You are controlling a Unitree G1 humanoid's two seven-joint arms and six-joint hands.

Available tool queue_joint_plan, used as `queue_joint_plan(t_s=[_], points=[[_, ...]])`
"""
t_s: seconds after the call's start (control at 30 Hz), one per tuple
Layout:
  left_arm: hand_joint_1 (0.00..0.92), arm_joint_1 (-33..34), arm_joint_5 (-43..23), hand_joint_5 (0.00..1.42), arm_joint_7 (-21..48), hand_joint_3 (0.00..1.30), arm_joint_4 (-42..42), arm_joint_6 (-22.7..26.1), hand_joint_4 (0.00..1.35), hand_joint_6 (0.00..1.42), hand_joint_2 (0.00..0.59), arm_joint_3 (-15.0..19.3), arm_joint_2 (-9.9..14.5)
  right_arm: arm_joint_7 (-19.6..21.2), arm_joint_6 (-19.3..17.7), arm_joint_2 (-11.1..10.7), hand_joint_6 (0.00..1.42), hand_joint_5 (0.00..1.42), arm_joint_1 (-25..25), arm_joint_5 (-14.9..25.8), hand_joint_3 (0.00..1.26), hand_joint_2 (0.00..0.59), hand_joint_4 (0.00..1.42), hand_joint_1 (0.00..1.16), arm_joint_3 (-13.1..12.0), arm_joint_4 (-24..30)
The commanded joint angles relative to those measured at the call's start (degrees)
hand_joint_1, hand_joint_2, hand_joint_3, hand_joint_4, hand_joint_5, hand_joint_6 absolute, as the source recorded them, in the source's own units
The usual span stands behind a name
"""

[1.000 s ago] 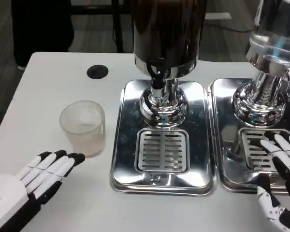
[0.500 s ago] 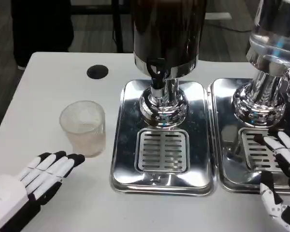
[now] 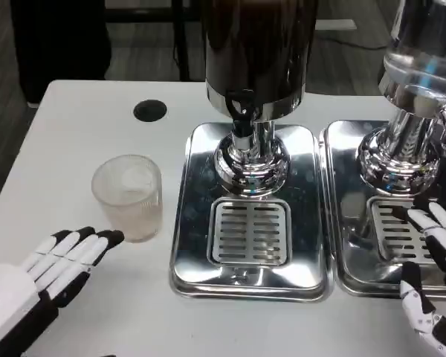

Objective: Grasp the cup under the faucet to collect the drink, then remove the cup.

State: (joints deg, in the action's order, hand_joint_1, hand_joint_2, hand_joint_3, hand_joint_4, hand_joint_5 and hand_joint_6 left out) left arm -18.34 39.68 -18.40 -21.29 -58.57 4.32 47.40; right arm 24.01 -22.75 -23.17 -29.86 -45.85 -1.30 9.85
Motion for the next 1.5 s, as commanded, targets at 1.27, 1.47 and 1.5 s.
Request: queue_joint_plan(t_s=[1.27, 1.47, 1.5], points=[[0.0, 30.87, -16.38, 0.0, 17.0, 0.0, -22.6, 21.34, 0.0, 0.08, 0.031, -6.84, -10.33, -1.14, 0.35, 2.17, 0.24, 0.1, 0.03, 1.33, 0.22, 0.572, 0.13, 0.44, 0.69, 3.87], [0.0, 35.84, -15.85, 0.0, 17.46, 0.0, -28.68, 21.94, 0.0, 0.08, 0.027, -9.83, -11.46, -1.63, 0.37, 2.42, 0.25, 0.11, 0.69, 1.24, 0.23, 0.572, 0.14, 0.45, 1.14, 4.2], [0.0, 36.77, -15.59, 0.0, 17.52, 0.0, -29.72, 22.11, 0.0, 0.08, 0.025, -10.45, -11.78, -1.71, 0.36, 2.48, 0.25, 0.11, 0.85, 1.22, 0.23, 0.572, 0.14, 0.45, 1.27, 4.2]])
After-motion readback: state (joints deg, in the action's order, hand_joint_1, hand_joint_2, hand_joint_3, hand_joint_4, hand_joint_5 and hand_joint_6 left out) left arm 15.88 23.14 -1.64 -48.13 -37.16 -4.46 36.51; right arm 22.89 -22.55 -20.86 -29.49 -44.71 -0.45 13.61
